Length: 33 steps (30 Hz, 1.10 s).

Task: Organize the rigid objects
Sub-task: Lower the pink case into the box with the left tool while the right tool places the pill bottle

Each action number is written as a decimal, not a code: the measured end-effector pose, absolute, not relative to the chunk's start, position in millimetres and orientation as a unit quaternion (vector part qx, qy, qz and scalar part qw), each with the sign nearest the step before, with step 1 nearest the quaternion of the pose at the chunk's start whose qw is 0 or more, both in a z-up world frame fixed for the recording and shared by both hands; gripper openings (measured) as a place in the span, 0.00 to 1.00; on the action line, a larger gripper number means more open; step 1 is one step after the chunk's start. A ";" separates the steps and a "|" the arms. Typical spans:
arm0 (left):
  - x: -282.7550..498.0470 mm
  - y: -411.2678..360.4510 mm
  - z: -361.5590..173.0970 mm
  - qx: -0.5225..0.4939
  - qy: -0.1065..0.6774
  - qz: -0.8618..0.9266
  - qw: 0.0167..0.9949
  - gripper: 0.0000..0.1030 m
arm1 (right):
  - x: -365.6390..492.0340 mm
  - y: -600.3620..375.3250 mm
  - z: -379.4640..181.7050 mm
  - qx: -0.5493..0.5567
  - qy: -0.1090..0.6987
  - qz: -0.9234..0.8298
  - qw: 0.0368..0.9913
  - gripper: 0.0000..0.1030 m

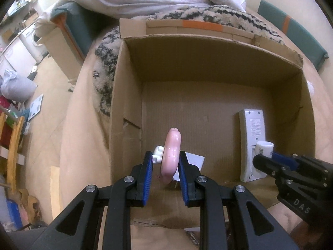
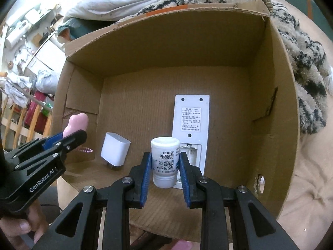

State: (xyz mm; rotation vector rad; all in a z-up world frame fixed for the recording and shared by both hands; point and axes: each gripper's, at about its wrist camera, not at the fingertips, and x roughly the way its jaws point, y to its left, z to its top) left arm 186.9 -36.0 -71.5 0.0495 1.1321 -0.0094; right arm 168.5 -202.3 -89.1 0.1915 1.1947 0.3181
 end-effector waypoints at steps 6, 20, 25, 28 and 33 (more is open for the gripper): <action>187.7 -34.7 -76.7 0.023 0.545 -0.004 0.838 0.22 | 170.2 -205.7 -89.2 0.101 0.555 0.150 0.812 0.27; 184.1 -38.4 -71.7 0.034 0.540 -0.006 0.841 0.36 | 164.9 -220.7 -69.4 0.170 0.510 0.179 0.824 0.71; 181.6 -40.2 -61.2 0.032 0.523 -0.014 0.852 0.53 | 163.2 -225.8 -65.0 0.184 0.498 0.177 0.829 0.85; 180.2 -41.6 -57.3 0.041 0.516 -0.012 0.855 0.59 | 164.3 -229.8 -62.2 0.193 0.493 0.175 0.830 0.91; 178.3 -38.8 -53.2 0.042 0.516 -0.014 0.856 0.59 | 164.1 -234.8 -61.9 0.208 0.491 0.173 0.828 0.91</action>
